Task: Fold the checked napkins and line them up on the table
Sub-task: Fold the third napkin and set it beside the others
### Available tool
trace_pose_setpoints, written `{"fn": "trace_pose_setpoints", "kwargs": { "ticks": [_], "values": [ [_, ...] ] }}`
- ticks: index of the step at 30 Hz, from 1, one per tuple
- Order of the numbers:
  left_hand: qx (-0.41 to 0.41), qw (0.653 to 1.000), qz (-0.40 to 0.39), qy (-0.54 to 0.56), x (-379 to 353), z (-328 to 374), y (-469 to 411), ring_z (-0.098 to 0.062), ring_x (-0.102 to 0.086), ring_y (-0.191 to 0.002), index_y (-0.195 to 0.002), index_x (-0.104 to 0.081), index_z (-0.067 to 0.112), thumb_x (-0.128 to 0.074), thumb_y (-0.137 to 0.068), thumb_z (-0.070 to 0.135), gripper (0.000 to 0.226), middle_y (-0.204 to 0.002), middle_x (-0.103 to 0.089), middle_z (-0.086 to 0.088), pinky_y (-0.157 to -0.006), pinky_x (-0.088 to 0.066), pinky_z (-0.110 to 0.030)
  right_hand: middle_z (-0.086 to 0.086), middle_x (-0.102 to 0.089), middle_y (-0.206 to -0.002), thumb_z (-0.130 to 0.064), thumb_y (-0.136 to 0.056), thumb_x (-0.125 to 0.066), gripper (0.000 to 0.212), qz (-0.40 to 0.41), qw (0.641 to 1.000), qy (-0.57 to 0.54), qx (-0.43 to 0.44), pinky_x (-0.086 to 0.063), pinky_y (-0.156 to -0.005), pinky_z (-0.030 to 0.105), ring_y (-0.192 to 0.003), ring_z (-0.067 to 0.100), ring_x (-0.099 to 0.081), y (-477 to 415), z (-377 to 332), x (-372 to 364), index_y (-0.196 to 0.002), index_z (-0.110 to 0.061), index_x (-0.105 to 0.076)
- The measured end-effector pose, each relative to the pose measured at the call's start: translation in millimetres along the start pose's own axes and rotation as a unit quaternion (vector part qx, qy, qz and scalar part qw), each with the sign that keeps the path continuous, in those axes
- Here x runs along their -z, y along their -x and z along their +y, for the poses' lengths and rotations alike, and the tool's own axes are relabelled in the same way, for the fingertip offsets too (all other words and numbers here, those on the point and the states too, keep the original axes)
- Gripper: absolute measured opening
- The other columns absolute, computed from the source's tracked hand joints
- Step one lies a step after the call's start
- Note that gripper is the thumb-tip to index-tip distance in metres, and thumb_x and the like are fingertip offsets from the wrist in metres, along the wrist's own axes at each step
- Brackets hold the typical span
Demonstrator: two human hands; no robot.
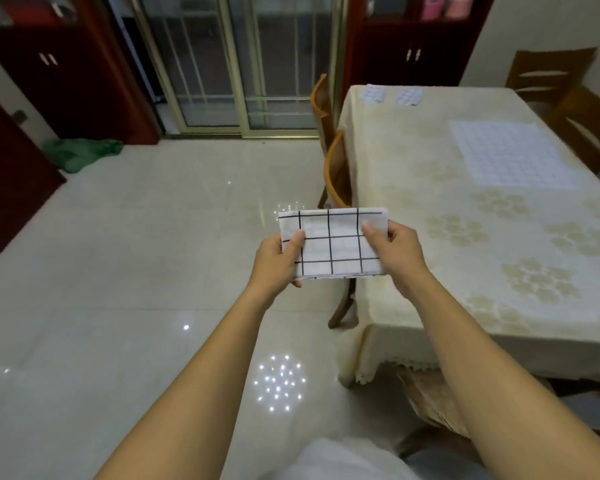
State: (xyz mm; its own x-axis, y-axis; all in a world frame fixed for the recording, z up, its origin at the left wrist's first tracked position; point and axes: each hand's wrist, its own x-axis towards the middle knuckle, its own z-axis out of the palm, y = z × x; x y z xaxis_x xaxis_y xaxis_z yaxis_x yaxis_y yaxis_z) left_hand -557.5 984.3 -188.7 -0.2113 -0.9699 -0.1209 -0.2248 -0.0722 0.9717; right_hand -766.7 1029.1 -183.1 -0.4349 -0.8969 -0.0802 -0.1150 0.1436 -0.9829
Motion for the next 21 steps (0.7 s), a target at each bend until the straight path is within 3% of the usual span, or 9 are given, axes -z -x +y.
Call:
{"fn": "trace_pose_setpoints", "kwargs": {
  "ticks": [4,8,11,15,18,21],
  "values": [
    [0.003,0.999,0.030,0.045,33,2,-21,-0.012,-0.068,-0.063,-0.109,-0.069,0.010,-0.053,-0.107,0.034,0.029,-0.086,-0.073,-0.004,-0.044,-0.048,-0.027,-0.004,-0.076,-0.088,-0.038,-0.096,-0.067,0.023,-0.039,0.999,-0.014,-0.013,-0.052,-0.060,0.018,-0.077,0.008,-0.072,-19,-15,-39,-0.097,-0.015,-0.073],
    [0.019,0.997,0.044,0.068,63,6,-60,-0.012,-0.068,-0.064,-0.110,-0.069,0.009,-0.052,-0.108,0.034,0.031,-0.087,-0.074,-0.002,-0.044,-0.047,-0.026,-0.009,-0.074,-0.093,-0.036,-0.100,-0.060,0.015,-0.080,0.996,0.039,0.002,-0.055,-0.065,0.016,-0.085,0.006,-0.072,-50,-22,-73,-0.094,-0.026,-0.070],
    [0.023,0.996,0.042,0.081,77,12,-98,-0.012,-0.068,-0.064,-0.106,-0.070,0.010,-0.053,-0.107,0.034,0.029,-0.084,-0.074,0.000,-0.045,-0.046,-0.025,0.002,-0.075,-0.095,-0.039,-0.101,-0.057,0.026,-0.061,0.995,0.064,0.039,-0.062,-0.072,0.032,-0.090,0.017,-0.072,-89,-30,-95,-0.100,-0.018,-0.071],
    [0.029,0.998,0.014,0.045,92,25,-155,-0.013,-0.065,-0.062,-0.099,-0.065,0.012,-0.051,-0.108,0.037,0.030,-0.077,-0.072,0.003,-0.045,-0.045,-0.026,0.008,-0.074,-0.095,-0.048,-0.099,-0.054,0.034,-0.049,0.995,0.060,0.070,-0.058,-0.083,0.054,-0.092,0.027,-0.071,-156,-50,-122,-0.100,-0.017,-0.069],
    [0.031,0.998,0.046,0.010,102,33,-201,-0.012,-0.067,-0.060,-0.098,-0.060,0.006,-0.049,-0.108,0.040,0.038,-0.078,-0.068,-0.015,-0.047,-0.042,-0.028,0.005,-0.075,-0.096,-0.045,-0.102,-0.051,0.027,-0.055,0.994,0.051,0.082,-0.060,-0.084,0.049,-0.093,0.021,-0.071,-205,-67,-141,-0.097,-0.025,-0.069],
    [0.027,0.996,0.083,0.009,103,42,-242,-0.006,-0.058,-0.053,-0.089,-0.058,0.019,-0.046,-0.109,0.038,0.030,-0.066,-0.066,0.002,-0.048,-0.039,-0.026,-0.004,-0.076,-0.092,-0.042,-0.103,-0.052,0.029,-0.054,0.995,0.044,0.065,-0.060,-0.072,0.027,-0.088,0.006,-0.071,-244,-73,-151,-0.100,-0.021,-0.072]
  ]
}}
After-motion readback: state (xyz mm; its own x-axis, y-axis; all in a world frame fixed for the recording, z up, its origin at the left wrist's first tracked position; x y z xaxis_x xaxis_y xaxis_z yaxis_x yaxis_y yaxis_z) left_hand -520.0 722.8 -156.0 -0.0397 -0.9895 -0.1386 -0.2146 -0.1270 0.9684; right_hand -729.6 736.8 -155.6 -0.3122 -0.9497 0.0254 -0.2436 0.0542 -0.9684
